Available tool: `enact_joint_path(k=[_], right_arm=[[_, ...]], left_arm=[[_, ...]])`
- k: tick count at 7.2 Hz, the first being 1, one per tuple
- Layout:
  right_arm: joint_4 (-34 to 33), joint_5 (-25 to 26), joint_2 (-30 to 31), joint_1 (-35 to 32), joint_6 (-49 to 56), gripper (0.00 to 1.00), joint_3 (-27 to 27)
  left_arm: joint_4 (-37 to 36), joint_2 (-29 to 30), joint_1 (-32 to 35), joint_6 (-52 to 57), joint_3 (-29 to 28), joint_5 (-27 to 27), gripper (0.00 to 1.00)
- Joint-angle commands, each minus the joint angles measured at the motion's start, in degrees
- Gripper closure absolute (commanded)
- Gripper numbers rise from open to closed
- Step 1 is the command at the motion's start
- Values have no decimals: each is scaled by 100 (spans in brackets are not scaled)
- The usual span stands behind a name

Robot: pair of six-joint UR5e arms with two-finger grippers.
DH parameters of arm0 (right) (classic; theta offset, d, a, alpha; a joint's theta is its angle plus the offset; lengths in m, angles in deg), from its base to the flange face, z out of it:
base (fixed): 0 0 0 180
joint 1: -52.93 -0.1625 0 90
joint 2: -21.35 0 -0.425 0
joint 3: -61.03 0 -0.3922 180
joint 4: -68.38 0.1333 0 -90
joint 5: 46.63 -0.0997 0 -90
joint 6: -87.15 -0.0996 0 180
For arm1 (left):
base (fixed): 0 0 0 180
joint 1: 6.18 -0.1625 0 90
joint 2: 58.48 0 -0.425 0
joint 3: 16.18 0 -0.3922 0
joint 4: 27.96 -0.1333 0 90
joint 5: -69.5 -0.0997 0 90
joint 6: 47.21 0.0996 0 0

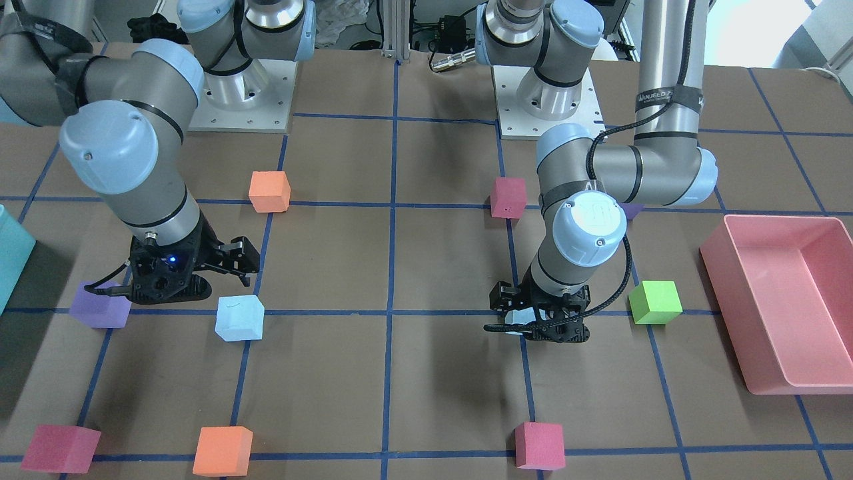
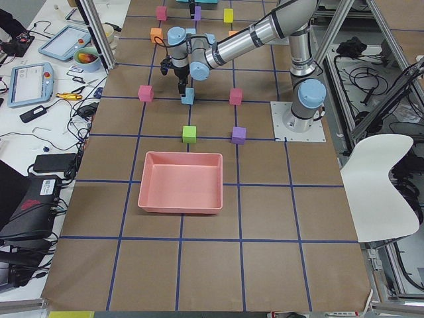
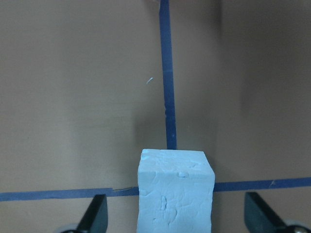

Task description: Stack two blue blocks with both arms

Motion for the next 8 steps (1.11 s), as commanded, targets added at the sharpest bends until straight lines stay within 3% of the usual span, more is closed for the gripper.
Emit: enact_joint_path(k=[1, 2, 3, 4, 5, 6, 7, 8], right_arm=[[-847, -24, -498, -14, 55, 0, -201], [-840, -15, -665, -5, -23, 0, -193], [-840, 3, -876, -5, -50, 0, -192], [-840, 11, -947, -5, -41, 0, -201], [-831, 29, -1026, -5, -32, 0, -210], [-822, 29, -1062, -5, -50, 22, -210], [-753, 47, -1045, -5, -59, 99, -201], [-726, 55, -1027, 4, -67, 100, -175]], left_arm=[[-446, 129, 2, -100, 223, -1, 9], [-446, 120, -7, -23, 206, -44, 30], [-429, 138, 2, -83, 224, 25, 41], [-437, 138, -7, -40, 232, 26, 98], [-437, 129, -7, -49, 206, 26, 100], [-437, 120, -7, -49, 171, 26, 100], [-429, 120, -7, -49, 119, 17, 100], [-428, 112, -7, -49, 110, 17, 100]])
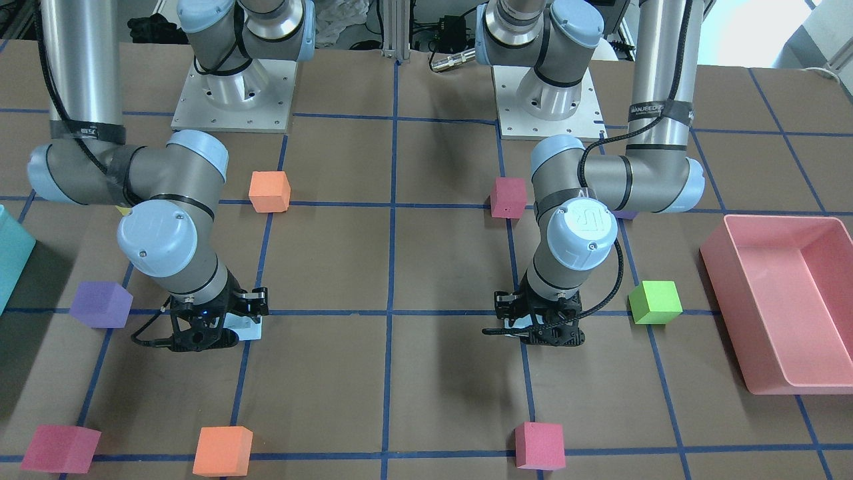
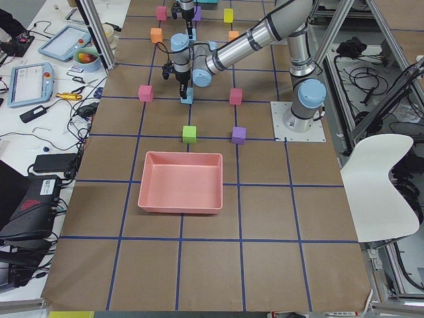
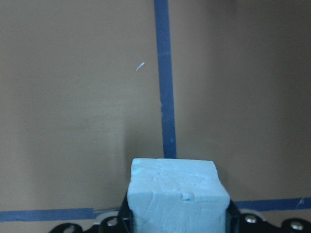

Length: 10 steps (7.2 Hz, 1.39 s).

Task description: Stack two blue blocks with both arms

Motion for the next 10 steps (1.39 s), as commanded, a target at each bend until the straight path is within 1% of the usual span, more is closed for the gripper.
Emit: enact_joint_path(k=[1, 2, 3, 4, 5, 6, 7, 8, 9, 10], right_arm=[[79, 48, 51, 6, -38, 100, 40], [376, -21, 287, -63, -499, 100, 31], [657, -248, 576, -360, -1348, 100, 22], [669, -320, 675, -1015, -2070, 100, 31], [643, -320, 650, -1570, -2869, 100, 31], [660, -329, 641, -1924, -3242, 100, 5], [616, -329, 519, -2145, -3542, 100, 5], [564, -338, 439, -2217, -3554, 100, -13], [555, -608, 343, -2374, -3545, 100, 5], [494, -697, 290, -2471, -3545, 100, 5]], left_arm=[[3, 0, 0, 0, -56, 6, 100], [29, -8, -9, 0, -91, -3, 100], [56, -17, 0, 0, -118, -3, 100], [56, -43, 0, -9, -118, -3, 100], [56, -78, 0, -9, -127, -3, 100], [82, -87, 9, -18, -222, -20, 100], [265, -113, 9, -9, -363, -20, 100], [441, -131, 17, -18, -494, -29, 100], [460, -140, 26, -18, -522, -29, 100], [469, -184, 35, -18, -522, -20, 100]])
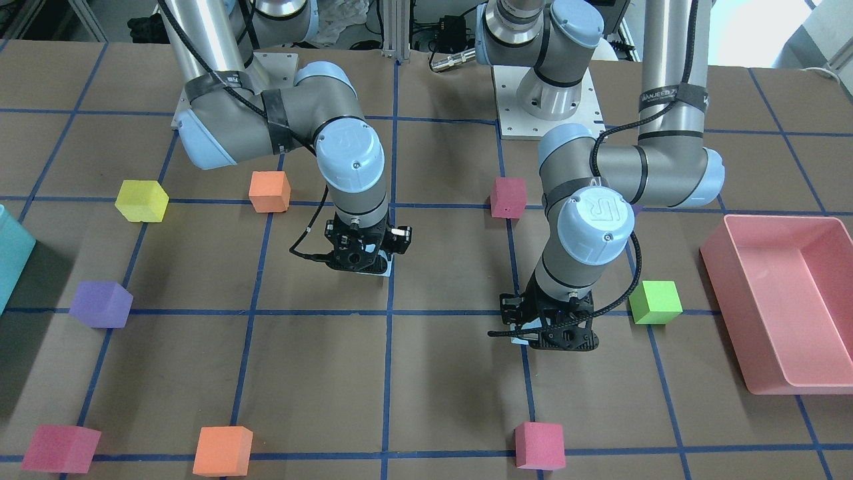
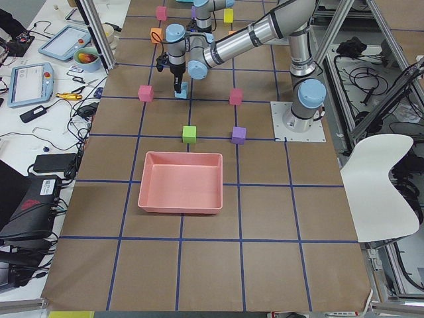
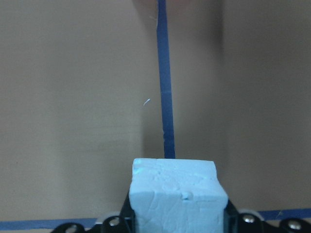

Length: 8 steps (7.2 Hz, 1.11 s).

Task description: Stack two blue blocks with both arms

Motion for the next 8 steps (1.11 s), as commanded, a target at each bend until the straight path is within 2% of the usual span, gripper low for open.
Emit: enact_joint_path(k=[1, 2, 3, 4, 5, 8], right_arm=[[-57, -155, -156, -149, 24, 100, -5], [-57, -164, -226, -158, 33, 100, -5], [-101, -156, -236, -167, 68, 92, -5], [-110, -147, -244, -167, 68, 26, -14], [-119, -112, -236, -167, 51, 0, -6], [-84, -85, -113, -45, 68, 0, 82]], left_arm=[[102, -109, 54, -18, -23, 49, 100], [181, -206, 55, -27, -23, 58, 100], [295, -302, 63, -27, -23, 58, 100], [374, -382, 63, -27, -14, 67, 100], [410, -513, 90, -19, 21, 76, 100], [629, -733, 212, -88, 56, 181, 100]])
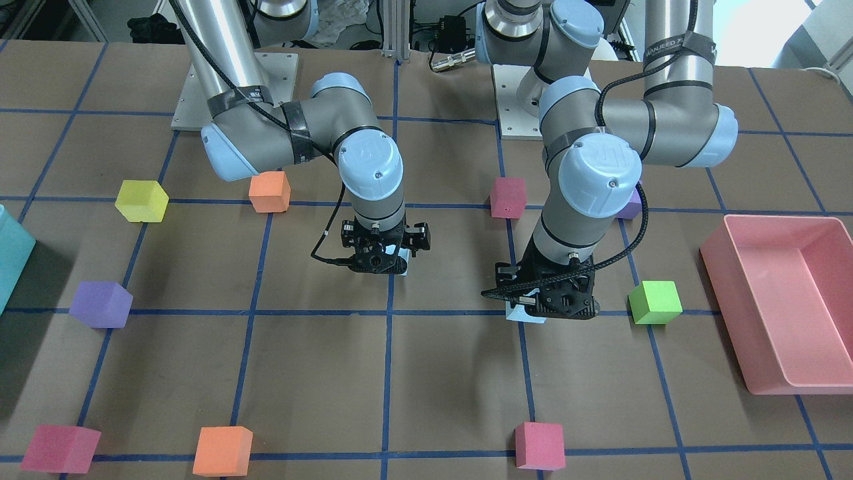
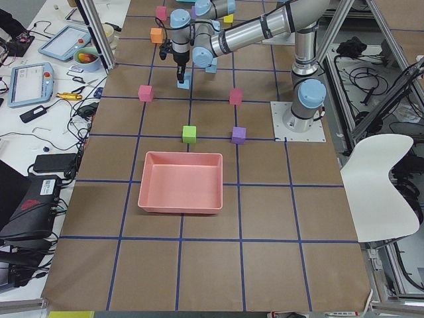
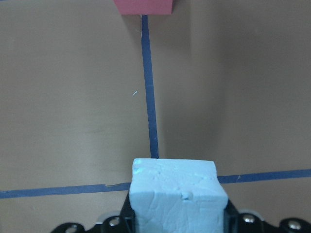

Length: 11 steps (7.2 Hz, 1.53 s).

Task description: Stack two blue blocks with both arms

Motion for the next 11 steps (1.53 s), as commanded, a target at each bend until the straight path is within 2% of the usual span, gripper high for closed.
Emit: enact_joint_path(k=[1, 2, 3, 4, 5, 6, 7, 8, 9, 11], right_arm=[[156, 40, 305, 237, 10, 0, 244], [680, 40, 603, 682, 89, 0, 499], [1042, 49, 928, 1165, 733, 0, 614], [1193, 310, 1253, 1483, 1262, 0, 572], [1630, 626, 1447, 1678, 1563, 0, 615], [2035, 629, 1684, 1836, 1827, 0, 633], [2282, 612, 1904, 2177, 2143, 0, 642], [2607, 655, 2089, 2355, 2320, 0, 738], [2801, 986, 2439, 2348, 2322, 0, 974], [3688, 937, 2635, 2313, 2322, 0, 1177]], left_arm=[[127, -150, 220, -356, 8, 109, 100], [136, -186, 379, -464, 25, 118, 100], [136, -134, 667, -857, 17, 101, 100], [119, -125, 1009, -1261, 17, 162, 100], [119, -107, 1291, -1456, 26, 145, 100], [110, -11, 1573, -2067, 17, 153, 100], [127, 24, 1810, -2204, 43, 154, 100], [119, 51, 1961, -2284, 182, 162, 100], [23, 69, 2084, -2389, 314, 145, 100], [4, 121, 2111, -2390, 289, 232, 100]])
